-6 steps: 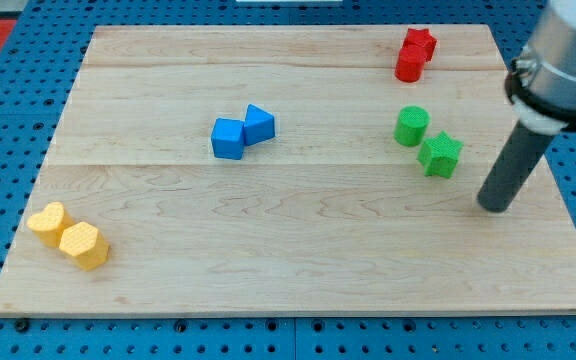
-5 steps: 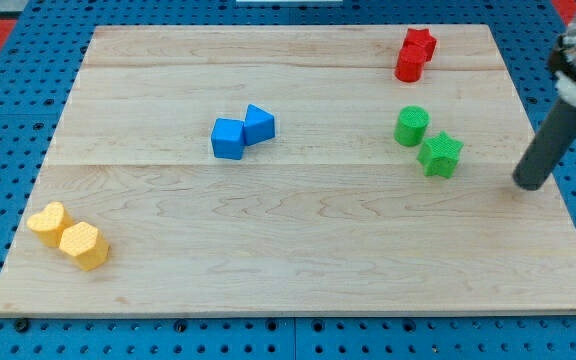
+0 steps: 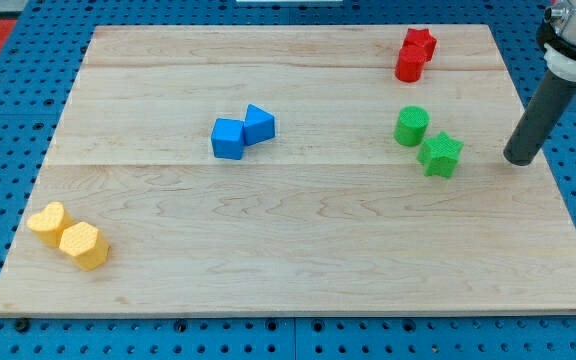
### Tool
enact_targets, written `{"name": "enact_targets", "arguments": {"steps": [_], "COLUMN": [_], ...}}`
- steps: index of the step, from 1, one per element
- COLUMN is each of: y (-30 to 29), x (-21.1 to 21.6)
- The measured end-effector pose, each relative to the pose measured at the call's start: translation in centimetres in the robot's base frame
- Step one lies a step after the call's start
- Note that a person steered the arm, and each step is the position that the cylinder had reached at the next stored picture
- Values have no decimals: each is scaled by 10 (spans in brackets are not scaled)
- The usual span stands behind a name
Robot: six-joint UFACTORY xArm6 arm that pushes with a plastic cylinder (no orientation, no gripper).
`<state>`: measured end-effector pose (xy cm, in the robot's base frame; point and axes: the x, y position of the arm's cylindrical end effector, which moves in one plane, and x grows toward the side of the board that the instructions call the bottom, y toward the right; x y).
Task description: Point your arm at the green star
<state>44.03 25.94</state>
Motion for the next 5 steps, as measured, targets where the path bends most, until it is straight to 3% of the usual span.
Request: {"name": "enact_targets", "arguments": {"steps": [4,5], "y": [-32,-63], "x": [-2,10]}}
